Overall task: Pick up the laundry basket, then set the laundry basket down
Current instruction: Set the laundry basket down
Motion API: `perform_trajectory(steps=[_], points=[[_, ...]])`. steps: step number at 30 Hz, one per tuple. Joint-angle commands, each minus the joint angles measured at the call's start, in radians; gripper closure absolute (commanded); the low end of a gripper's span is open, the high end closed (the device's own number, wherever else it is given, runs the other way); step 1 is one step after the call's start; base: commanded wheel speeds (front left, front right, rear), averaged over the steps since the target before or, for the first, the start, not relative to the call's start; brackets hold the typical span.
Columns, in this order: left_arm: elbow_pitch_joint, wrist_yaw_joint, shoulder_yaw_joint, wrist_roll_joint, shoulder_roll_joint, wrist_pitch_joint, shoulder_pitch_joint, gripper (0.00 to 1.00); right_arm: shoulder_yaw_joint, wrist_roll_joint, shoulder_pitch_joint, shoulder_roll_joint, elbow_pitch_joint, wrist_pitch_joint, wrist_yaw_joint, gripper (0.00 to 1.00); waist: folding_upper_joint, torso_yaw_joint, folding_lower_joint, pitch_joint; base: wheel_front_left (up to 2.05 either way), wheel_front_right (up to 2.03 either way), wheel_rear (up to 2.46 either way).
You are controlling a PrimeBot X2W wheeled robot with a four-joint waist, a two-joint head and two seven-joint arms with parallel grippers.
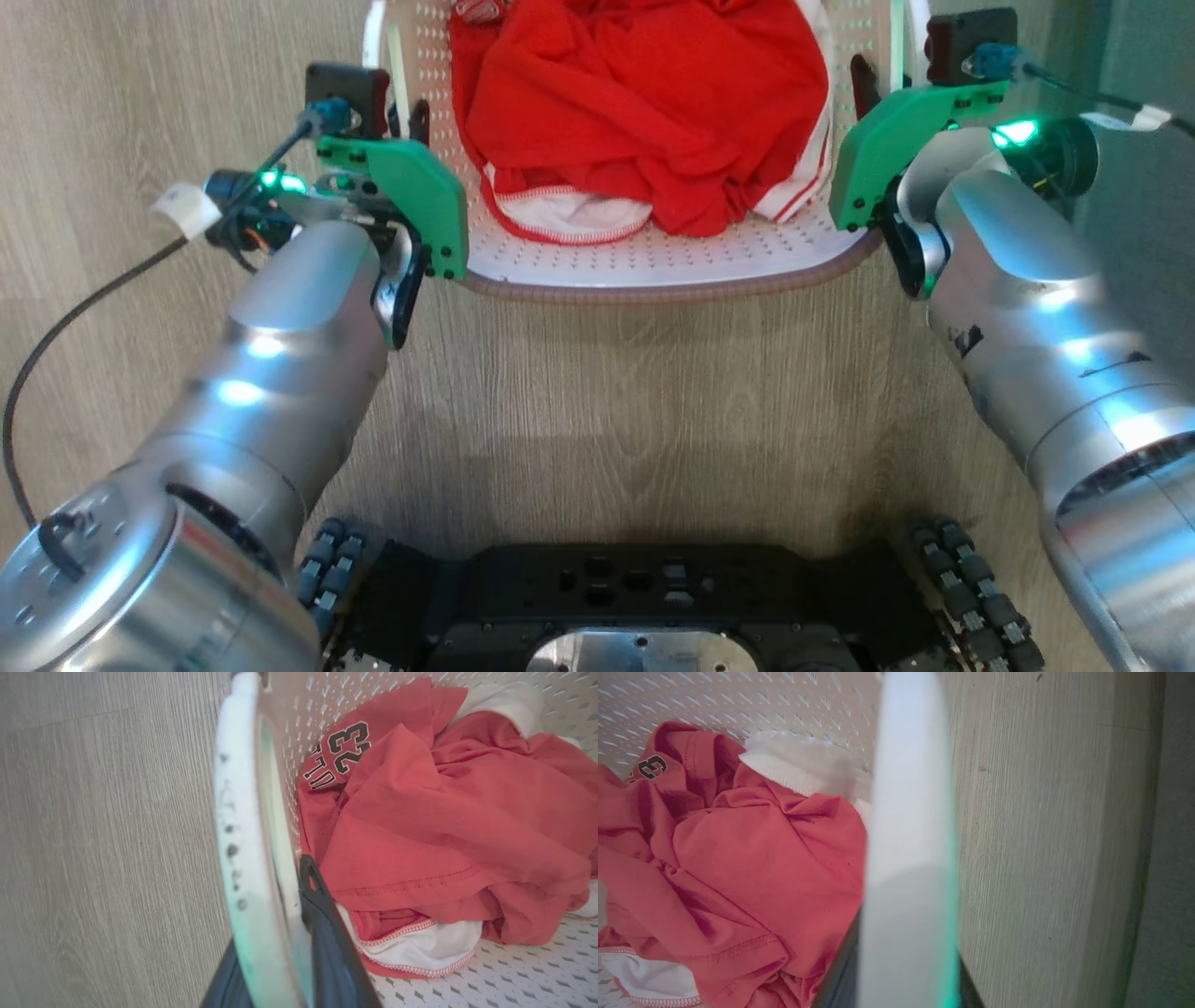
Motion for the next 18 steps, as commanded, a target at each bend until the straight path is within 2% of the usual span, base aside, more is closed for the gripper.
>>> perform_trajectory(steps=[1, 15, 18], points=[[0.01, 0.005, 0.005, 0.018, 0.041, -0.009, -0.007, 1.0, 0.019, -0.024, 0.031, -0.005, -0.001, -0.015, 0.0, 1.0, 0.0, 0.001, 0.0, 0.002, 0.0, 0.0, 0.0], [0.01, 0.004, 0.019, 0.043, 0.042, -0.009, -0.035, 1.0, 0.012, -0.038, 0.013, -0.004, -0.001, -0.025, 0.0, 1.0, 0.0, 0.001, 0.0, 0.038, 0.0, 0.0, 0.0], [0.01, 0.004, 0.023, 0.047, 0.042, -0.009, -0.034, 1.0, 0.015, -0.037, 0.013, -0.004, -0.001, -0.026, 0.0, 0.89, 0.0, 0.001, 0.0, 0.04, 0.0, 0.0, 0.0]])
